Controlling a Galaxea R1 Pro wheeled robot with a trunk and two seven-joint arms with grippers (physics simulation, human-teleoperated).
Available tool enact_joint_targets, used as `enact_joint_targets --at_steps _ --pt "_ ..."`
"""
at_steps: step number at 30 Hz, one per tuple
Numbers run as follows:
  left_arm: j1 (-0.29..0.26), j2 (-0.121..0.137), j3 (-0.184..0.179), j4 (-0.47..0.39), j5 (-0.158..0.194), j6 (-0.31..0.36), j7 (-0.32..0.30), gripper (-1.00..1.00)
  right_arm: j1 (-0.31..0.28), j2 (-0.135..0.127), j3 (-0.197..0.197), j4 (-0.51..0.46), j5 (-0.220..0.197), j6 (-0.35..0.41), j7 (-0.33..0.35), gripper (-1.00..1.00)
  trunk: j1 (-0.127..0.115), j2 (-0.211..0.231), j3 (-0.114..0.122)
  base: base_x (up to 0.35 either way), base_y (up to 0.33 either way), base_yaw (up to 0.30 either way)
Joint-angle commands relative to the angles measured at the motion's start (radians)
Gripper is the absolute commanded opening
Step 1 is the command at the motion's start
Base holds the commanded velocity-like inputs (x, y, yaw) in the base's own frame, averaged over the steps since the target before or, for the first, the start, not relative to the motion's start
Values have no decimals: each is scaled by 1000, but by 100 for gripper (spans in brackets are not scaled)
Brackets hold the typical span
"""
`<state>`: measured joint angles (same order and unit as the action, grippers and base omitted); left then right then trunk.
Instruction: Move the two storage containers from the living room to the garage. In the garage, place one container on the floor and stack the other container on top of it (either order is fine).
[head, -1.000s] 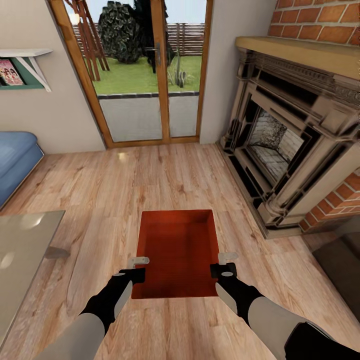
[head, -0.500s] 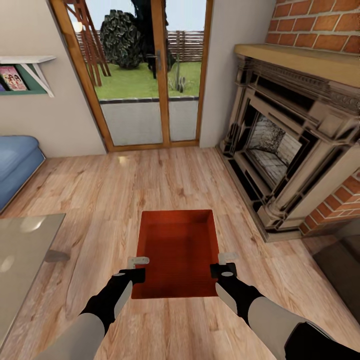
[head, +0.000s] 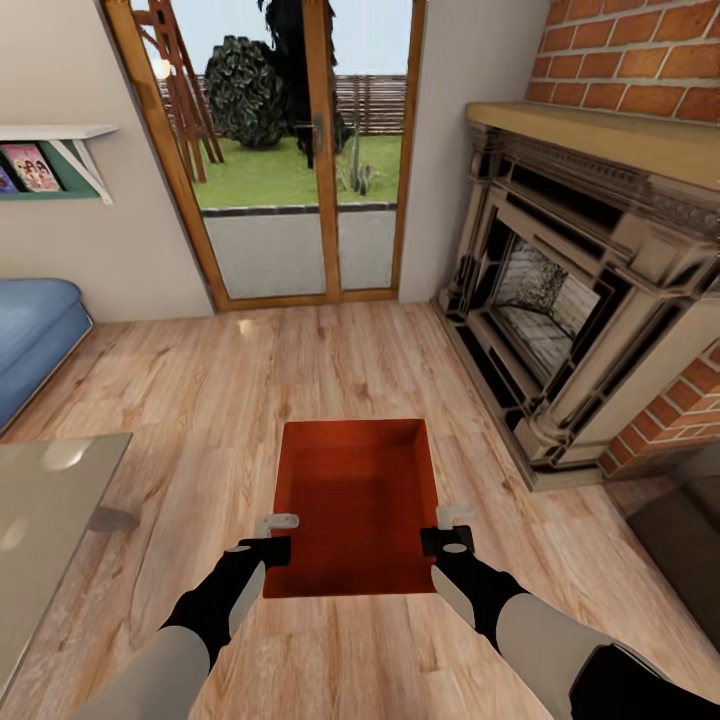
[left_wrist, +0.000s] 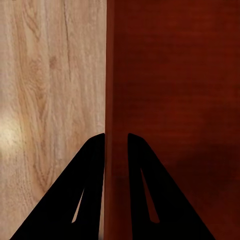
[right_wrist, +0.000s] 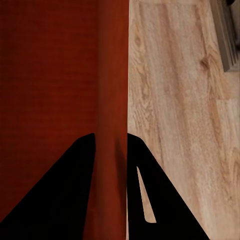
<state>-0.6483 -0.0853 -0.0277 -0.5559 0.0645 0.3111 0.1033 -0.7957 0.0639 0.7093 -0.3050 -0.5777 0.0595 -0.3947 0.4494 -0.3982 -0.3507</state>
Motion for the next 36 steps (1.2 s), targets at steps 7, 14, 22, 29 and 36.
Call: enact_joint_targets --at_steps 7,14,22,29,36 --pt "-1 -1 5 -4 -26 -26 16 -100 0 2 10 -1 -30 6 -9 -100 1 -2 9 0 0 0" --pt "-1 -1 4 -4 -26 -26 16 -100 0 3 10 -1 -30 6 -9 -100 1 -2 20 0 0 0" --pt "-1 -1 5 -4 -26 -26 16 -100 0 2 10 -1 -30 6 -9 -100 1 -2 33 0 0 0" --pt "-1 -1 5 -4 -26 -26 16 -100 0 2 10 -1 -30 6 -9 -100 1 -2 44 0 0 0" --pt "-1 0 5 -5 -26 -26 16 -100 0 2 10 0 -30 6 -8 -100 1 -2 55 0 0 0"
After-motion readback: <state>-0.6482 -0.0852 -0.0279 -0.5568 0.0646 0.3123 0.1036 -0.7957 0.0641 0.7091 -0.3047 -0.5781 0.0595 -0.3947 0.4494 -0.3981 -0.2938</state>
